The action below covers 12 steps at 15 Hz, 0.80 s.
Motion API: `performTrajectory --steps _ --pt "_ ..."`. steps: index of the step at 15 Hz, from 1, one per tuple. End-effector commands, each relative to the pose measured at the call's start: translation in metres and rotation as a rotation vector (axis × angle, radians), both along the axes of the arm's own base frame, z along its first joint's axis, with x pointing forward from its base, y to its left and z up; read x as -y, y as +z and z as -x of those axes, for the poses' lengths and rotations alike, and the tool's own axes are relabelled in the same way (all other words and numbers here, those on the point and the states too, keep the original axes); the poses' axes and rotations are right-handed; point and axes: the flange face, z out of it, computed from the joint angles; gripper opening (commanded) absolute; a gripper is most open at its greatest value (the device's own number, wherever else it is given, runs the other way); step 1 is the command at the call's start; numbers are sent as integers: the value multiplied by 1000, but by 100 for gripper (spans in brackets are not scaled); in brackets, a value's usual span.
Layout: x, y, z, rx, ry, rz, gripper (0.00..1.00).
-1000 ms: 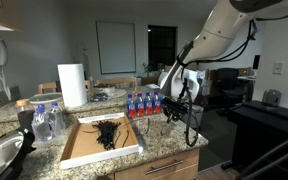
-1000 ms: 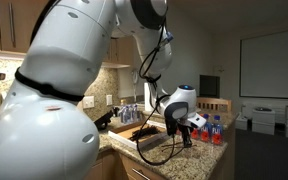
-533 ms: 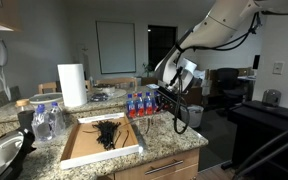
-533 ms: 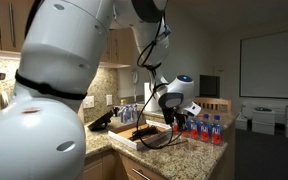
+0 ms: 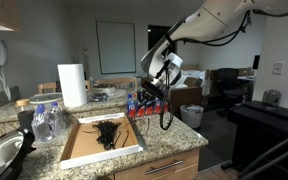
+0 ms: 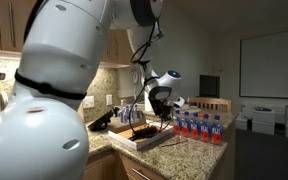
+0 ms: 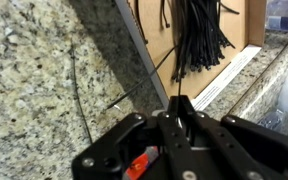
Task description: Pick up the black objects from the counter and put them on the box cover
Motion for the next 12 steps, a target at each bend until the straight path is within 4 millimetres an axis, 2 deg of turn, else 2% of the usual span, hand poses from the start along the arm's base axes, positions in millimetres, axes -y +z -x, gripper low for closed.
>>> performTrajectory --steps 1,6,12 --pt "-47 0 -10 -15 51 63 1" --pt "-113 6 -41 -34 53 230 1" --pt "-160 31 -91 -125 20 350 1"
